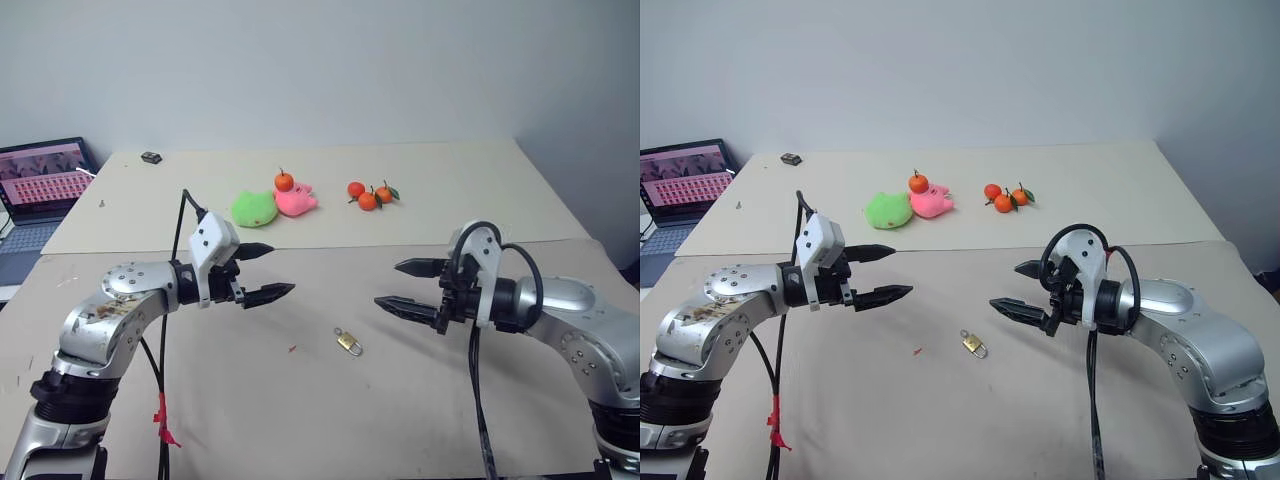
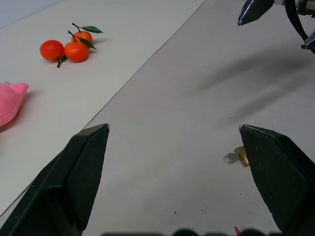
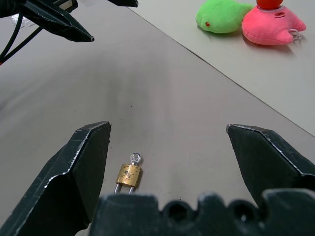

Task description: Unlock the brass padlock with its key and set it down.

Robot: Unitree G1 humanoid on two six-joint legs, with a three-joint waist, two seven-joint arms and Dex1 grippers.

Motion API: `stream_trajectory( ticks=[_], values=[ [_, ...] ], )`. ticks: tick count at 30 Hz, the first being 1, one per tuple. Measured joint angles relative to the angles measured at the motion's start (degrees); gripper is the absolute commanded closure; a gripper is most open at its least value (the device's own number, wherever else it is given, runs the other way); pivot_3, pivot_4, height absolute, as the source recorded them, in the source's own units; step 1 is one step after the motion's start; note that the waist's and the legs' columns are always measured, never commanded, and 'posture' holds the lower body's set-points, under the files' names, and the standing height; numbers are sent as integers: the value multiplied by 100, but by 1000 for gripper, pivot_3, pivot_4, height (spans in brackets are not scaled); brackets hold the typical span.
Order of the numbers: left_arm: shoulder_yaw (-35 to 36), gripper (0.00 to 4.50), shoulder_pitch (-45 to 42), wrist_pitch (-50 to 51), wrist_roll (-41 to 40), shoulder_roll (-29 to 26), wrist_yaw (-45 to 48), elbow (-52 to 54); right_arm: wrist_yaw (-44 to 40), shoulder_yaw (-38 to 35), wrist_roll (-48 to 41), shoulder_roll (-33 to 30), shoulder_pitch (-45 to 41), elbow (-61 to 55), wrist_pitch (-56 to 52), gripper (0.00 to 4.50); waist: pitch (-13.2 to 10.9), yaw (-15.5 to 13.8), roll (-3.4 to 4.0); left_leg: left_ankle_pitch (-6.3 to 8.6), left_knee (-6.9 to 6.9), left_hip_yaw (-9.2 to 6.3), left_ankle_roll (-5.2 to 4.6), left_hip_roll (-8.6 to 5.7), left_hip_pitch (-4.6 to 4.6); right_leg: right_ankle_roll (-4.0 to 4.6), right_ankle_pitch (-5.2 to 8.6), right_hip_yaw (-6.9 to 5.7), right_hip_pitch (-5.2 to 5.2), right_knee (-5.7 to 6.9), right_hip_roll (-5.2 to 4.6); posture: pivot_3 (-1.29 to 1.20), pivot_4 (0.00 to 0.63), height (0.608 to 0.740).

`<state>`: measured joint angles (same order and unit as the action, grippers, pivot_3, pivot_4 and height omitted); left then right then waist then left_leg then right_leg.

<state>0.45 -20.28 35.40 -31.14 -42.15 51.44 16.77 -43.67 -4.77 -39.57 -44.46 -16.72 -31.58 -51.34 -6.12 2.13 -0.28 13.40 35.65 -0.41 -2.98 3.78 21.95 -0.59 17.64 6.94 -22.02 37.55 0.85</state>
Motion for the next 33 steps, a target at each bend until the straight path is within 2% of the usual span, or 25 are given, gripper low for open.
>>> stream_trajectory(
  ticks=[2, 5, 13, 18, 25, 33],
  values=[
    [-2, 0, 0, 0, 3, 6, -2, 0, -1, 0, 0, 0, 0, 1, 0, 65, 0, -1, 0, 0, 1, 0, 0, -1, 0, 0, 0, 0, 1, 0, -1, 0, 150, 660],
    [-83, 0, -336, -74, -9, 422, 77, -327, 110, -78, -6, -30, 148, -57, -23, 65, 6, -85, 9, 0, 9, 0, 0, -1, -2, -1, -1, -7, 0, 0, -2, 0, 150, 660],
    [-109, 0, -663, -404, -43, 435, 790, -907, 615, -308, 12, 56, 280, -177, -55, 65, 5, -109, 8, -1, 29, 6, 1, -2, 6, 1, -2, 0, -13, 12, -2, 0, 150, 660],
    [-526, 0, -733, -1138, 255, 388, 1656, -1169, 1126, -189, -23, 396, 579, -712, -184, 65, -15, -133, -19, -3, 56, 5, 8, -7, 25, 4, -3, -2, -30, 20, -11, 0, 150, 660],
    [-868, 0, -1138, -1987, 727, 388, 2447, -1895, 1882, 489, 357, 824, 936, -952, -228, 65, -23, -136, -34, -3, 67, 5, 7, -30, 25, -2, -5, 0, -24, 21, -31, 0, 150, 660],
    [-1166, 0, -1832, -2535, 1095, 462, 3198, -2769, 2838, 1631, 1597, 1484, 1772, -819, 42, 65, -22, -134, -42, -2, 69, -1, 5, -31, 30, -3, -3, -4, -31, 35, -28, 0, 150, 660]
  ],
)
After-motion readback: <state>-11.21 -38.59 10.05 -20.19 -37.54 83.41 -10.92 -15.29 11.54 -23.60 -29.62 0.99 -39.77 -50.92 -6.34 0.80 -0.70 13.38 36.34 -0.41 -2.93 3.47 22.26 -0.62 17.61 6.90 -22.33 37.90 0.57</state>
